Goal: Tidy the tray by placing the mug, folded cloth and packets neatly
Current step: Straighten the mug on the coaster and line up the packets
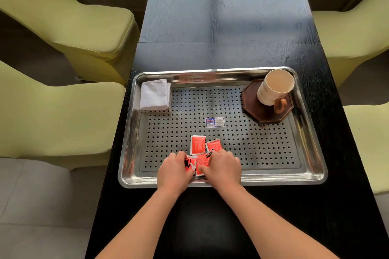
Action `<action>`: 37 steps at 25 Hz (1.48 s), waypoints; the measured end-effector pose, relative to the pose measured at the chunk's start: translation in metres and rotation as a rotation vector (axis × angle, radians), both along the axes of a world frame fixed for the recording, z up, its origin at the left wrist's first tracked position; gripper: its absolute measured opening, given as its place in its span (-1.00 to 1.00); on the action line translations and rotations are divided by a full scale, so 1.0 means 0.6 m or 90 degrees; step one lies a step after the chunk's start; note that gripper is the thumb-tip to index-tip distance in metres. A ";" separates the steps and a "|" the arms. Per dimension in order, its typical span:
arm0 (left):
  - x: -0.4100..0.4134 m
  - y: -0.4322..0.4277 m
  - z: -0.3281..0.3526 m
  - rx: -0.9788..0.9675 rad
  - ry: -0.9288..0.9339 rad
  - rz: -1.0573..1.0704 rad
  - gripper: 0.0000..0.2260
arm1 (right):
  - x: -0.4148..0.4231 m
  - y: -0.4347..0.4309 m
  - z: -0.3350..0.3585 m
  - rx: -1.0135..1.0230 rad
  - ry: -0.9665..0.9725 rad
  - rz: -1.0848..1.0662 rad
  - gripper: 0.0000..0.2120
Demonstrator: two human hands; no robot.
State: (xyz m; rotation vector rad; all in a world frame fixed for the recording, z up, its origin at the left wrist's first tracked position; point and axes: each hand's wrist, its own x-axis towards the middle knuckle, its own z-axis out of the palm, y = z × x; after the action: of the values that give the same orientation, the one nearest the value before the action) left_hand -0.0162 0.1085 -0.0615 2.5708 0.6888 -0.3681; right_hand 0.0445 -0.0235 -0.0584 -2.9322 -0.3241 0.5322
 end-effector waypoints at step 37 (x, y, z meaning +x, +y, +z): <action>-0.001 -0.001 0.001 -0.041 0.020 0.033 -0.68 | 0.101 -0.037 0.016 0.398 0.203 -0.289 -0.80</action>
State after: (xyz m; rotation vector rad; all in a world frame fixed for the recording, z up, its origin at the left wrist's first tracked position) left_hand -0.0165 0.1081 -0.0610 2.4861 0.7404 -0.4089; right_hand 0.1052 -0.0456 -0.0487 -2.1734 0.1856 0.6625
